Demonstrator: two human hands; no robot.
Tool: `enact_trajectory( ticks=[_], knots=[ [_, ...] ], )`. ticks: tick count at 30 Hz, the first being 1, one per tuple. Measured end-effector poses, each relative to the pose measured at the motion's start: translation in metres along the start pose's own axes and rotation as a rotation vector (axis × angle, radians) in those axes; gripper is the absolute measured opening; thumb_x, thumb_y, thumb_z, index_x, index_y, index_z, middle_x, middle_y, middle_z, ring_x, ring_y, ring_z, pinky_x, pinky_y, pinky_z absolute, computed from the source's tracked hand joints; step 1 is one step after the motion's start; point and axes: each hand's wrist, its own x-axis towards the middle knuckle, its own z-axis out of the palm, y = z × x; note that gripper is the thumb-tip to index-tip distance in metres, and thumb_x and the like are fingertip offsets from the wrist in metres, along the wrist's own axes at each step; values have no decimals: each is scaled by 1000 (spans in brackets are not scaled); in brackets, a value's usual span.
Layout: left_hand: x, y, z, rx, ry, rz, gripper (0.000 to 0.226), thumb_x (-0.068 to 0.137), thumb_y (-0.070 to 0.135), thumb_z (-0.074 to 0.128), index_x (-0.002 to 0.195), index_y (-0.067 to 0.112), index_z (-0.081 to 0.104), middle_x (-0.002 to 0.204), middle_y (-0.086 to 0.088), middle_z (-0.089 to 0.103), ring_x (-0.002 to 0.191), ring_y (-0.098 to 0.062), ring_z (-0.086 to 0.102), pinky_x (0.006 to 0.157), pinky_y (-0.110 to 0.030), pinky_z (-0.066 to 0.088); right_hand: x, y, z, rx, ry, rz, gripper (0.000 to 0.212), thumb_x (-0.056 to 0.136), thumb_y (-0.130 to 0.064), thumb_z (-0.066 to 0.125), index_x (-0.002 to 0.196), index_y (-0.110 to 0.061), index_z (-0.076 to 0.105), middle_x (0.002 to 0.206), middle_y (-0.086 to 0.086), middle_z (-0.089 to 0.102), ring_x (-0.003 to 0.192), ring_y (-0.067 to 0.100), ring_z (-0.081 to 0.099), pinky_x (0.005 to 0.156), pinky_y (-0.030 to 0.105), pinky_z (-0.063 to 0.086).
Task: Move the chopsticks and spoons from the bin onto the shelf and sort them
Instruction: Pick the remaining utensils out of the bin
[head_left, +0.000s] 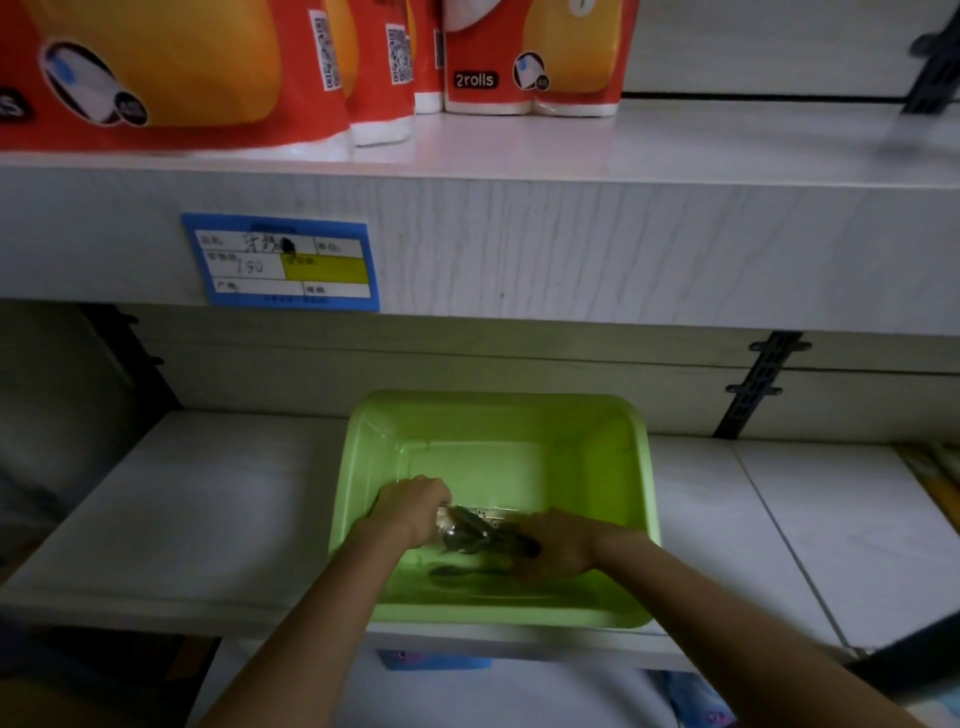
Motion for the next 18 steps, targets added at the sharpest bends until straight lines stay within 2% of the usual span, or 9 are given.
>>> enact_trajectory(
  ticks=[2,3,6,10,13,14,16,18],
  knots=[
    [1,-1,-1,-4,-17,10,22,82,19,66,103,15,65,109,-6,67,92,-22,61,78,-30,45,1,0,4,-50,-26,17,43,92,-39,49,123,-9,54,131,14,54,110,29,56,85,33,45],
    [2,-1,-1,-2,-25,12,21,82,22,66,102,15,65,107,-6,67,92,-22,62,77,-30,46,2,0,4,-58,-23,20,44,92,-39,48,125,-9,53,134,13,52,113,30,55,87,34,45],
    [2,-2,-3,17,-44,25,22,84,26,64,104,15,64,110,-7,67,99,-25,62,79,-31,47,5,2,2,-45,-30,29,42,91,-32,52,122,-4,55,124,19,59,108,32,58,86,36,47],
    [4,-2,-8,47,-65,40,23,87,30,59,106,15,62,111,-7,66,100,-25,62,73,-27,41,3,4,-4,-56,-69,13,49,93,-35,46,136,-12,43,142,13,46,123,31,48,99,37,42],
    [6,-2,-13,67,-113,57,24,89,30,56,107,15,62,112,-8,65,101,-27,61,75,-29,43,-1,5,-10,-16,-56,-5,41,96,-28,41,134,-12,45,130,13,57,120,30,51,94,32,40],
    [7,-2,-15,65,-129,64,24,89,29,55,107,14,62,112,-9,65,101,-27,62,73,-29,41,-2,6,-12,-5,-44,-6,41,97,-27,41,135,-14,43,128,14,58,117,30,53,92,32,41],
    [7,-3,-20,59,-146,73,25,91,31,52,106,14,61,111,-10,65,100,-28,61,71,-29,39,-8,3,-16,-24,19,-14,46,96,-31,40,141,-22,35,136,12,51,120,30,50,94,34,41],
    [9,-5,-26,34,-146,83,29,91,37,52,106,13,60,111,-10,64,98,-28,61,72,-30,39,-15,0,-22,-122,135,3,46,96,-37,39,140,-28,35,140,8,49,123,30,48,95,35,41]
  ],
)
